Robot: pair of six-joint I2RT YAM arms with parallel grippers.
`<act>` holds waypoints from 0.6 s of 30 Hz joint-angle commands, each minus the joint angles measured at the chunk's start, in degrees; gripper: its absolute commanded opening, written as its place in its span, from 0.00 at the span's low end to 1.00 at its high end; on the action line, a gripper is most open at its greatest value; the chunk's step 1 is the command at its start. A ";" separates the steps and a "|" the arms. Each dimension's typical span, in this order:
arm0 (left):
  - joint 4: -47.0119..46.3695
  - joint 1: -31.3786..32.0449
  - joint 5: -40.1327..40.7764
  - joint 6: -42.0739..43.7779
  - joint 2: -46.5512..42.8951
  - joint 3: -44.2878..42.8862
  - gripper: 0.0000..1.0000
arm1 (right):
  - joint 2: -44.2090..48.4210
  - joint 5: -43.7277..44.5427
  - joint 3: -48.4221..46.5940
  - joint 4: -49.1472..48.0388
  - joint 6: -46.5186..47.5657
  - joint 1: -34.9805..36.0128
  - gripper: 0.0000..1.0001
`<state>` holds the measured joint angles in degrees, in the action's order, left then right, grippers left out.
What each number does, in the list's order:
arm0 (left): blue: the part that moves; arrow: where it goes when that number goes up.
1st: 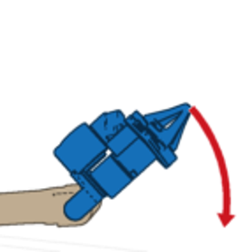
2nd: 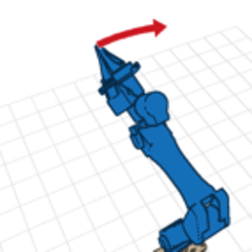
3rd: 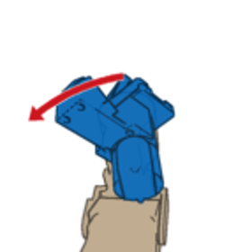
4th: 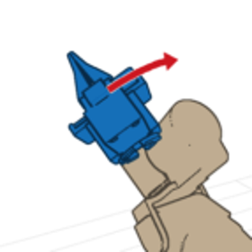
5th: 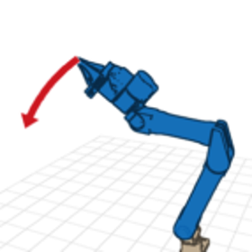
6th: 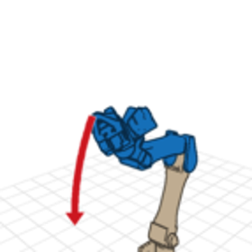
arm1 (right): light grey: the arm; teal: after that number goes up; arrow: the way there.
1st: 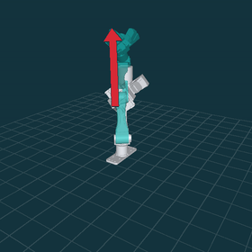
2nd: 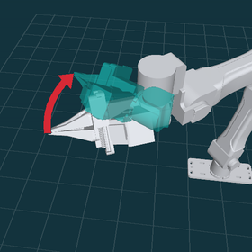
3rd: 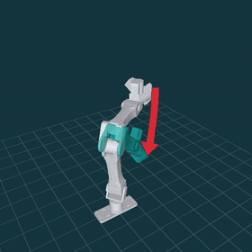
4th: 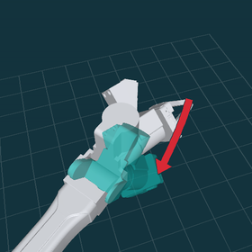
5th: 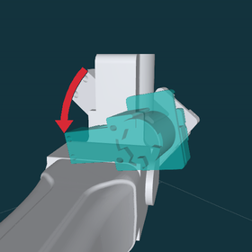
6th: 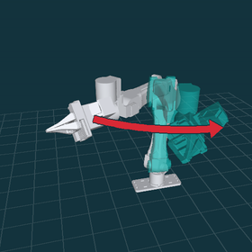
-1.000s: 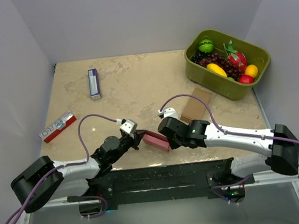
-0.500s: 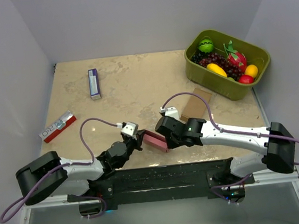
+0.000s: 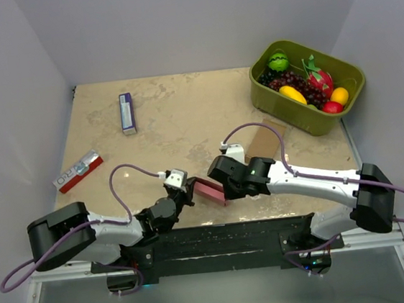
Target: Fold the paper box
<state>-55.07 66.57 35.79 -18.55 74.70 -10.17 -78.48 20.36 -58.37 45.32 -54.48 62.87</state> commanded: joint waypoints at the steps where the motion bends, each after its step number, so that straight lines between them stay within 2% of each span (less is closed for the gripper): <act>1: 5.94 4.89 -6.09 -4.04 3.35 0.95 0.00 | 0.69 1.70 -2.72 -11.04 -7.64 -0.21 0.00; 18: 5.50 8.93 -4.24 -5.10 5.64 -0.90 0.00 | 7.46 7.41 3.88 -17.10 -17.06 0.06 0.00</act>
<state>-57.54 72.03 41.85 -20.27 78.04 -11.05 -72.12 25.47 -53.78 44.66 -66.06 62.57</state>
